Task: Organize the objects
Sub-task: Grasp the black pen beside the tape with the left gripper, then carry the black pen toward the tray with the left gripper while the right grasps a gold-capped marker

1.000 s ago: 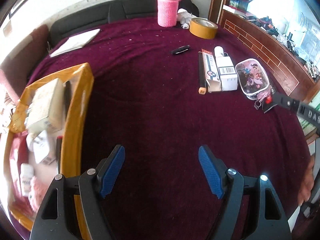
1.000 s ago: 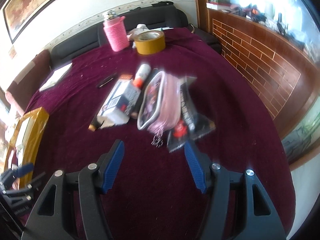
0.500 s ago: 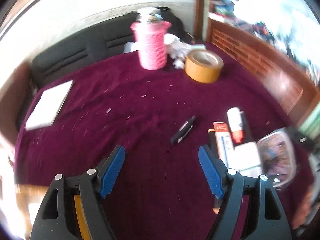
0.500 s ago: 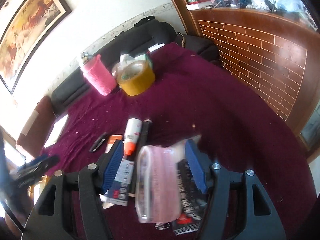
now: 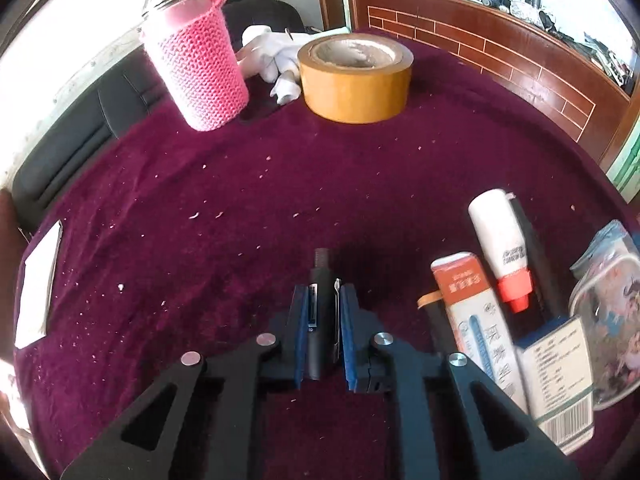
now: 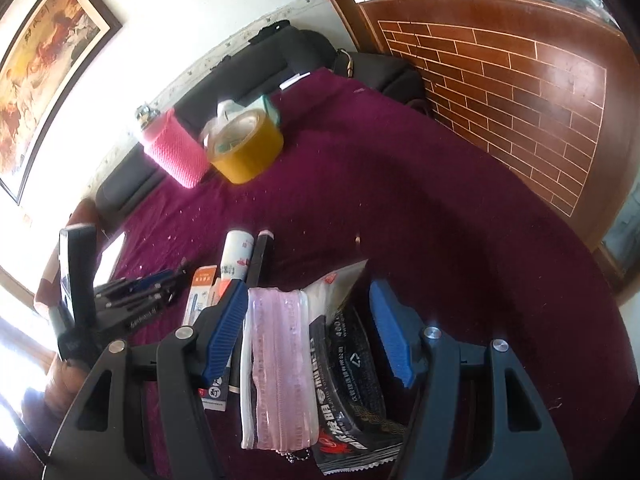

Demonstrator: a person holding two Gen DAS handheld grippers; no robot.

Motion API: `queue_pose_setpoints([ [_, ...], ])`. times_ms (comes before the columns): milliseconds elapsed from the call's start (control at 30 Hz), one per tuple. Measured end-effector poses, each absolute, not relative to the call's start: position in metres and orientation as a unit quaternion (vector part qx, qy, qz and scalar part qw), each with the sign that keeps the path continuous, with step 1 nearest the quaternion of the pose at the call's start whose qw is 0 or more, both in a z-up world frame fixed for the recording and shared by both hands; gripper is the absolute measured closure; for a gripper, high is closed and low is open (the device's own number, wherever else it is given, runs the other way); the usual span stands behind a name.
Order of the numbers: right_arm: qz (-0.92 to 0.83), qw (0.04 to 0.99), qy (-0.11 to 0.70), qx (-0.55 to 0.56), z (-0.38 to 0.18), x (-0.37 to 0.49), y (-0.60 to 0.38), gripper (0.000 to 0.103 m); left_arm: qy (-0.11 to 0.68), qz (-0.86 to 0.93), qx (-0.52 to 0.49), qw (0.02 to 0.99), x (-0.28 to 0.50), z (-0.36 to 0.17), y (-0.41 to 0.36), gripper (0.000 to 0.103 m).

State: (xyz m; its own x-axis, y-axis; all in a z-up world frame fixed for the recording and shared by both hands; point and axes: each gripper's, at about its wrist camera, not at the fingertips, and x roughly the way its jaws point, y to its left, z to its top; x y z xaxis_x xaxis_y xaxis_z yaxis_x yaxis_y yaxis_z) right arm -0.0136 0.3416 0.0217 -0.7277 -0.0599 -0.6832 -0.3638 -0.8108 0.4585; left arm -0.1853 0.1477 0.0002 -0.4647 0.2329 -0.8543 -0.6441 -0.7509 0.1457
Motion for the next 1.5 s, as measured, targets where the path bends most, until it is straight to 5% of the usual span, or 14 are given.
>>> queue_pose_setpoints([
  [267,0.890,0.084,0.286,-0.346,0.024,-0.010,0.343,0.041,0.167,0.846,-0.427,0.273,-0.144,0.035,0.118,0.091],
  [733,0.920,0.080,0.225,-0.312,0.049,0.000,0.319,0.041,-0.028,0.903,-0.324,0.281,0.042,0.142,-0.065,0.091],
  [1133,0.824,-0.145,0.246,-0.489,0.043,-0.079,0.203,0.041,-0.115,0.921,-0.315,0.199,0.064,0.117,-0.177,0.091],
  [1500,0.819,0.016,0.143,-0.556,0.007,-0.129,0.172,0.042,-0.160,0.911,-0.332,0.182,0.059,0.078,-0.231,0.090],
])
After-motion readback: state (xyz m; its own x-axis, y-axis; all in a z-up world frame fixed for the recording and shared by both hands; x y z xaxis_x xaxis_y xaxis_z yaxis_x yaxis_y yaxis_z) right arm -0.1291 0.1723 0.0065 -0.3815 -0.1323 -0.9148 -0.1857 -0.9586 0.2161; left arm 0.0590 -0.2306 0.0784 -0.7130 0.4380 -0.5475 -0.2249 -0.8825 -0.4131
